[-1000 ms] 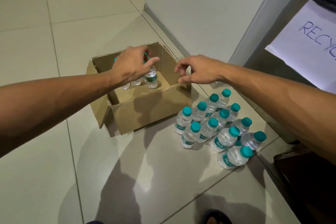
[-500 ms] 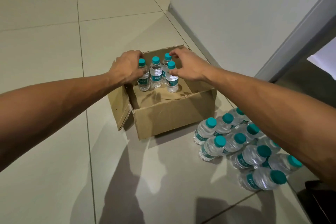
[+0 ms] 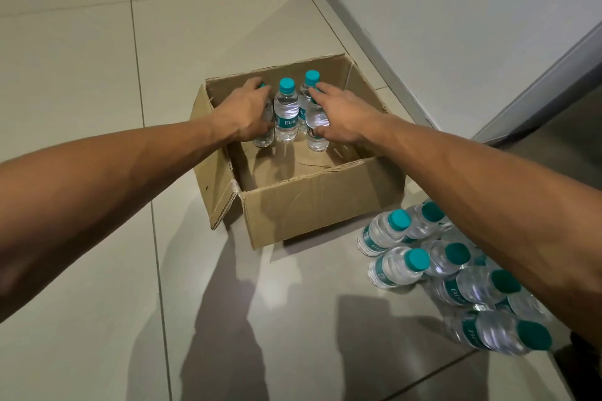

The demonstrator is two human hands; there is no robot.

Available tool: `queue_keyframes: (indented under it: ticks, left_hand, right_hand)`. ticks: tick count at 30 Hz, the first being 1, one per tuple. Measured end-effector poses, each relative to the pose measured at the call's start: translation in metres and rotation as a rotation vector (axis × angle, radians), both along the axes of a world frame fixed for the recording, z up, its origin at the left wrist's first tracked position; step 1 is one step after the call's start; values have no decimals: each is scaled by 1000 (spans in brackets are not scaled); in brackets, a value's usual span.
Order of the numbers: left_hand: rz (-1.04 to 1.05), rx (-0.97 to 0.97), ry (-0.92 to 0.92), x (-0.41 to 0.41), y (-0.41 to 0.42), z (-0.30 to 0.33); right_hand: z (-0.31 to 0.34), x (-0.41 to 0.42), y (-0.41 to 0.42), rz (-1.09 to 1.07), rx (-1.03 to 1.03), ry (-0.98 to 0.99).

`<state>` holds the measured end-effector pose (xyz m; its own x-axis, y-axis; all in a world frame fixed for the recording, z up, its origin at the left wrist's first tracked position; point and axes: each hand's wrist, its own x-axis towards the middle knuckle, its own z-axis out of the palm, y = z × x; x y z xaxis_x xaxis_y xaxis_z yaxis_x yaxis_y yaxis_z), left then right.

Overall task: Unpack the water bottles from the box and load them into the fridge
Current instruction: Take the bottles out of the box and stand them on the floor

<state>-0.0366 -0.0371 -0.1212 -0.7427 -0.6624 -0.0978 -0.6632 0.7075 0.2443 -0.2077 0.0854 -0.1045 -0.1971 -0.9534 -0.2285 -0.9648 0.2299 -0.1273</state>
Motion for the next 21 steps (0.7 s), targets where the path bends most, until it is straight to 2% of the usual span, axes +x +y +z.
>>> queue_keyframes:
  ticks: [4, 10, 15, 18, 21]
  left_hand:
    - [24, -119, -13, 0, 3, -1]
    - [49, -36, 23, 2, 6, -5]
    - [60, -33, 106, 3, 10, -7]
    - [51, -44, 93, 5, 11, -8]
    - [43, -69, 84, 7, 12, -4]
  right_hand:
    - [-1, 4, -3, -42, -126, -5]
    - [-9, 4, 4, -113, -140, -80]
    - [-10, 0, 19, -159, -158, -124]
    - [-11, -5, 30, -199, -175, -87]
    - [-10, -9, 35, -286, -212, -130]
